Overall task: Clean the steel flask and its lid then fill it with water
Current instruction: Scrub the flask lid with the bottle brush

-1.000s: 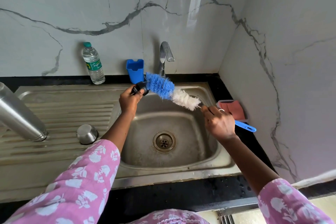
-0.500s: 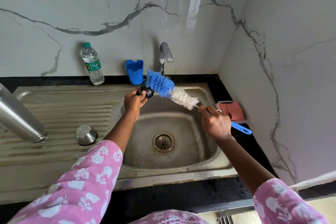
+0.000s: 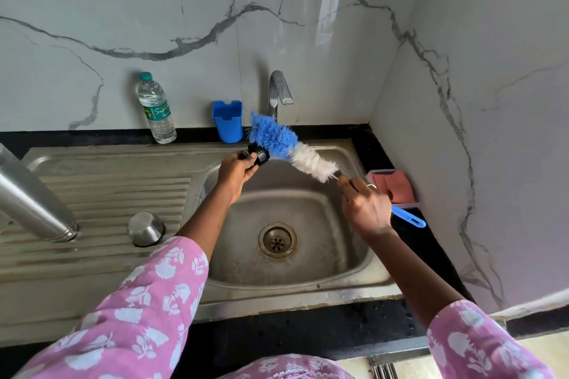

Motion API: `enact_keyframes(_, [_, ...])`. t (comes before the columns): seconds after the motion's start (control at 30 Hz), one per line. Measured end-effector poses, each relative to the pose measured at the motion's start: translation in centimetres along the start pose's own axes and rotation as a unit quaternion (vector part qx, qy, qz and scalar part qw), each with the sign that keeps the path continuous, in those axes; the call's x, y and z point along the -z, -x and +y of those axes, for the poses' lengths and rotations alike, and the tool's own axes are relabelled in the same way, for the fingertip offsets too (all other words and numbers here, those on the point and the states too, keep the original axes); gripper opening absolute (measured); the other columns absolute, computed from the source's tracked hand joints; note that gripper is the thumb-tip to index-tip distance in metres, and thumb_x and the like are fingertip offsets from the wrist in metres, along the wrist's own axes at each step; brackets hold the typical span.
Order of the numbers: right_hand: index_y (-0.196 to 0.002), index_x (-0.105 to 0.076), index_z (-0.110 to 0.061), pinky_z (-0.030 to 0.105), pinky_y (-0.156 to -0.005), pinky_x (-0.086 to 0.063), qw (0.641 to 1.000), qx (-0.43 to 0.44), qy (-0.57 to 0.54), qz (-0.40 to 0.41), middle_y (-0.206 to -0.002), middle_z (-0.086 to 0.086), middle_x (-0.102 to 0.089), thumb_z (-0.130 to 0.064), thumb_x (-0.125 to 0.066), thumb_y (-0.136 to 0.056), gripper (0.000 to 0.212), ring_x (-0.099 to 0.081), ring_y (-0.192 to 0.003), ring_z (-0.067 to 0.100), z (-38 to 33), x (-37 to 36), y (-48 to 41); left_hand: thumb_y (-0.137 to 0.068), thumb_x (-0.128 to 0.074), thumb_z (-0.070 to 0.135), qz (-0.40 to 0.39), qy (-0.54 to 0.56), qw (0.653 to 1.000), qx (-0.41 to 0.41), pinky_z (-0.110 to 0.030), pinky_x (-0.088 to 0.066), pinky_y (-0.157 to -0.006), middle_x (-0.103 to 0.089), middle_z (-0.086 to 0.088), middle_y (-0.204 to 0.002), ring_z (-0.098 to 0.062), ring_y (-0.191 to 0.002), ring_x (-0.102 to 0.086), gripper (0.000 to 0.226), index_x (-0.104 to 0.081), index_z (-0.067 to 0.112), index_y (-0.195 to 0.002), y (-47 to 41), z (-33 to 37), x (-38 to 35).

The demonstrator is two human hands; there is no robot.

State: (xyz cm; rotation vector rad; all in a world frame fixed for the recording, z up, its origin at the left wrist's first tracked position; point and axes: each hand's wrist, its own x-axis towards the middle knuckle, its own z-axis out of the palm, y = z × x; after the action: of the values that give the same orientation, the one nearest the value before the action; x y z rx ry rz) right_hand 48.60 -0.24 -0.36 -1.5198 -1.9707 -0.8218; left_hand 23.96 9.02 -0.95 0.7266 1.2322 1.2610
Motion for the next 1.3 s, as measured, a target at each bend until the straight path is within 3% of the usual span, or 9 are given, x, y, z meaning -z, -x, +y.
enact_keyframes(0.13, [-0.082,-0.072,-0.011,0.022,-0.033,-0.032,0.999,0.026,-0.035,0.030,-0.059,0.003,-0.055,-0.006,-0.044,-0.079,0.029,-0.052,-0.040,0.023,0.9,-0.2,1.1,-0.095,-0.052,0.004,0.039,0.058,0.997,0.023,-0.025,-0.052,-0.077,-0.059,-0.005,-0.097,-0.020,-0.105,-0.054,0.007,-0.058,0.001,-0.096,-0.4,0.3,0.8])
enact_keyframes(0.2, [-0.081,-0.072,-0.011,0.022,-0.033,-0.031,0.999,0.024,-0.039,0.029,-0.059,0.003,-0.055,-0.006,-0.044,-0.080,0.029,-0.052,-0.040,0.023,1.0,-0.2,1.2,-0.095,-0.052,0.005,0.036,0.067,0.996,0.037,-0.024,-0.052,-0.074,-0.059,-0.003,-0.094,-0.019,-0.104,-0.054,0.008,-0.057,0.006,-0.088,-0.4,0.3,0.7])
enact_keyframes(0.43, [-0.083,-0.073,-0.013,0.019,-0.033,-0.028,1.000,0.008,-0.005,0.006,-0.059,0.002,-0.056,-0.006,-0.046,-0.072,0.030,-0.051,-0.040,0.022,-0.3,0.0,0.0,-0.096,-0.051,0.008,0.010,0.090,0.995,0.035,-0.031,-0.052,-0.080,-0.053,-0.014,-0.117,-0.026,-0.110,-0.052,0.016,-0.050,0.002,-0.111,0.0,0.4,-0.1])
enact_keyframes(0.5, [-0.083,-0.073,-0.013,0.019,-0.033,-0.028,1.000,0.013,-0.008,0.010,-0.059,0.002,-0.056,-0.006,-0.046,-0.072,0.030,-0.050,-0.039,0.022,-0.2,0.1,0.3,-0.097,-0.049,0.008,0.021,0.110,0.993,0.042,-0.033,-0.050,-0.085,-0.051,-0.015,-0.119,-0.027,-0.110,-0.051,0.011,-0.051,0.003,-0.107,0.0,0.6,0.0])
enact_keyframes(0.63, [-0.082,-0.073,-0.010,0.019,-0.033,-0.029,0.999,0.026,-0.024,0.022,-0.059,0.002,-0.056,-0.002,-0.045,-0.074,0.030,-0.050,-0.039,0.022,0.5,-0.1,1.3,-0.099,-0.047,0.013,0.056,0.162,0.983,0.071,-0.028,-0.052,-0.076,-0.052,-0.016,-0.114,-0.024,-0.098,-0.056,0.014,-0.050,0.004,-0.109,-0.3,0.8,0.7])
enact_keyframes(0.77, [-0.082,-0.073,-0.012,0.019,-0.034,-0.029,1.000,0.011,-0.017,0.015,-0.059,0.002,-0.056,-0.004,-0.047,-0.072,0.029,-0.052,-0.041,0.022,0.3,-0.1,0.7,-0.100,-0.044,0.017,0.010,0.123,0.986,0.115,-0.020,-0.047,-0.058,-0.054,-0.016,-0.094,-0.019,-0.075,-0.053,0.014,-0.051,0.005,-0.100,0.3,0.7,0.3])
enact_keyframes(0.93, [-0.083,-0.074,-0.013,0.020,-0.033,-0.028,1.000,0.014,0.003,0.017,-0.060,0.001,-0.057,-0.004,-0.054,-0.070,0.025,-0.052,-0.042,0.022,-0.3,-0.1,0.0,-0.099,-0.045,0.020,0.005,0.144,0.982,0.126,-0.023,-0.049,-0.060,-0.055,-0.017,-0.092,-0.020,-0.073,-0.055,0.020,-0.047,0.005,-0.113,0.5,1.0,-0.3])
enact_keyframes(1.13, [-0.086,-0.072,-0.008,0.026,-0.035,-0.037,0.998,0.044,-0.026,0.040,-0.062,0.003,-0.057,-0.002,-0.047,-0.075,0.028,-0.053,-0.044,0.023,1.2,-0.5,1.5,-0.099,-0.046,0.023,0.021,0.136,0.979,0.152,-0.025,-0.047,-0.060,-0.056,-0.015,-0.090,-0.019,-0.071,-0.053,0.021,-0.051,0.003,-0.106,0.2,1.2,0.9])
enact_keyframes(1.3, [-0.086,-0.074,-0.012,0.022,-0.034,-0.031,0.998,0.043,0.008,0.041,-0.062,0.001,-0.058,-0.005,-0.052,-0.073,0.027,-0.053,-0.044,0.021,0.1,-0.2,0.1,-0.099,-0.043,0.025,-0.001,0.120,0.975,0.187,-0.025,-0.044,-0.059,-0.057,-0.015,-0.088,-0.018,-0.069,-0.055,0.030,-0.049,0.004,-0.121,0.6,0.8,0.0])
